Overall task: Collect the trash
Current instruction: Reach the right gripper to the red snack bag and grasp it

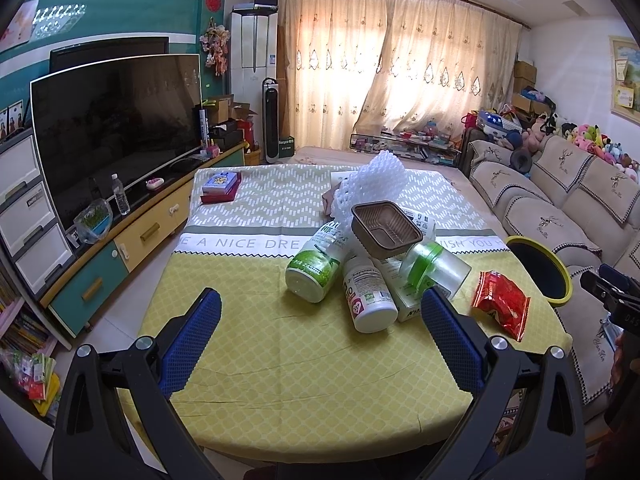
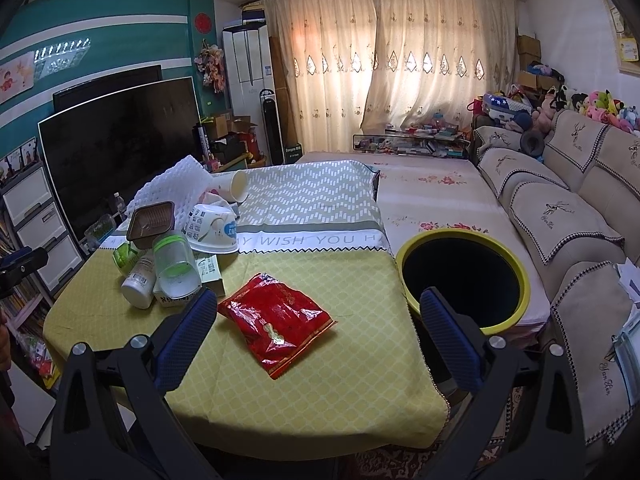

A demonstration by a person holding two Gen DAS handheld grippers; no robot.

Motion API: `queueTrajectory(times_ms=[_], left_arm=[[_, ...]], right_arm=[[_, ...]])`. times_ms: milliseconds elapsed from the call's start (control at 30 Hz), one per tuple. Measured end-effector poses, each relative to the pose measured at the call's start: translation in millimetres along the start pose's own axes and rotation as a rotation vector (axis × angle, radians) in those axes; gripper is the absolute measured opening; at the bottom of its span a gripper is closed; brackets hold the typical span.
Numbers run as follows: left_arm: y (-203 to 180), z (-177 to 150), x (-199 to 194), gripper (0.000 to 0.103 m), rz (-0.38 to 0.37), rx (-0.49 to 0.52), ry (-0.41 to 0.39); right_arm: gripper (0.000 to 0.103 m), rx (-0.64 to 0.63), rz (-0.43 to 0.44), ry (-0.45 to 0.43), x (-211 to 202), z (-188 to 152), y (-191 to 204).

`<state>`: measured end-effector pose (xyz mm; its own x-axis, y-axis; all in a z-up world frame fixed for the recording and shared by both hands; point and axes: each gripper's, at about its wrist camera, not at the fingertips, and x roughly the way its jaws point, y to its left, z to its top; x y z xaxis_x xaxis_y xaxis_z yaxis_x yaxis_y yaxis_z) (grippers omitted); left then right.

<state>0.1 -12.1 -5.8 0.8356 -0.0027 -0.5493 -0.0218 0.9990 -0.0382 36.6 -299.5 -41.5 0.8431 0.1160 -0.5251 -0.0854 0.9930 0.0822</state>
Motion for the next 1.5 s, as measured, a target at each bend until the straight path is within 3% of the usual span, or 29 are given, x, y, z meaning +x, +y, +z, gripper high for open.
queueTrajectory(times_ms=[233,567,1033,1067,1133,1267,1300,1500], left_arm=[[0.6,-0.4,5.2,0.098,0.001,-0.002,0.012],[2.9,-2.8,17.1,0.098,0.006,-0.013,0.035],[-4.0,-5.7,33.4,0.098,0.001,-0.008,0.066],[-4.2,-5.6,34.0,0.098,0.001,-0.009,0.067],[-3.9,-5.5,34.8,0.098,0.000,-0.012,0.069],[-4.4,-7.1,36.4,0.098,-0.002,-0.011,0.074],[-4.7,-7.4,36.9,0.098,-0.003,-0.011,0.075],[-4.1,-7.7,37.1,0.098,-0.002,-0.012,0.074]], right_arm=[[0.096,-0.047,0.043,0.045,29.6,-4.2,6.7],[0.097,-0.183,0.152,0.200,106.8,-16.0,27.0],[0.096,-0.322,0.225,0.320,150.9,-23.7,32.8],[0.094,-0.315,0.235,0.320,150.3,-23.2,32.2],[0.075,-0.311,0.245,0.325,149.6,-22.9,32.1],[0.060,-0.315,0.252,0.324,142.0,-23.1,34.0],[0.051,-0.309,0.256,0.322,140.6,-22.8,34.2],[0.044,-0.260,0.273,0.306,132.6,-25.3,33.5]])
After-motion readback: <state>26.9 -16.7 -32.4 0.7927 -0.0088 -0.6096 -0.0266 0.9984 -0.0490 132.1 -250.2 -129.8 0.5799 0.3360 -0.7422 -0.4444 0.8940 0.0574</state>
